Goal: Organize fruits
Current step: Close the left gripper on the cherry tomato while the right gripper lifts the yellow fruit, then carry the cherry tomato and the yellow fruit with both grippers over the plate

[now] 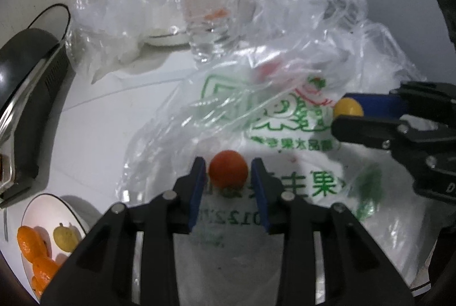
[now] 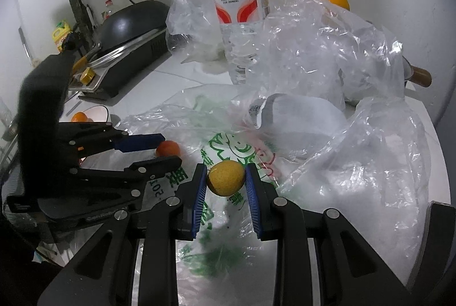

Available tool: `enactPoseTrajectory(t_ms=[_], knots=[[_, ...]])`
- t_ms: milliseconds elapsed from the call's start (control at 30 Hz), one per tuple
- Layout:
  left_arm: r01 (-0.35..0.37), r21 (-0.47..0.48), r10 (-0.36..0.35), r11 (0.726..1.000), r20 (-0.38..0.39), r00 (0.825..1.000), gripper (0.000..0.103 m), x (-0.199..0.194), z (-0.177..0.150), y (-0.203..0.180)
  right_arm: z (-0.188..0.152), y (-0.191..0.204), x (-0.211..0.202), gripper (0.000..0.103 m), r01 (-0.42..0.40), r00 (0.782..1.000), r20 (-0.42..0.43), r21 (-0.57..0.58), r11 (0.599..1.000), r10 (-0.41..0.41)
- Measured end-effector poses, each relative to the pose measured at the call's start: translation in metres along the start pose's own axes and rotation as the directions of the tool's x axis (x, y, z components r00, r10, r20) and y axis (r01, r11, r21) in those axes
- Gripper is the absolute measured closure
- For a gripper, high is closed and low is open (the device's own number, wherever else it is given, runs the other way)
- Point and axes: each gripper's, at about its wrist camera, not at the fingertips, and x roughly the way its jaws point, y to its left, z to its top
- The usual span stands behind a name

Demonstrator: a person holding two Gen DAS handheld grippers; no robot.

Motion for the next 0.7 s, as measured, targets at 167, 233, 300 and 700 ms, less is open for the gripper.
enactPoseTrajectory(t_ms=[167,233,300,700], knots=[[0.024,0.014,-0.024,1.0,0.028,0.999,0.073,0.0,0.0,-0.001,0.001,-0.001,0.0,0.074,0.006,1.0,-0.001,0.005,1.0,-0.006],[0.029,0.021,-0.03,0.999,0.042,0.999,0.074,-0.005,-0.001,-0.004,0.002,0.0,0.0,0.074,0.009,1.0,0.0,0.003,1.0,-0.009],[0.034,0.028,-0.035,0.999,0.056,0.998,0.074,-0.012,-0.002,-0.007,0.002,0.003,-0.002,0.074,0.012,1.0,0.002,-0.002,1.0,-0.012],[0.059,0.028,-0.063,0.998,0.147,0.987,0.074,-0.069,-0.02,-0.009,0.006,0.037,-0.027,0.074,0.034,0.999,0.032,-0.05,0.998,-0.032]])
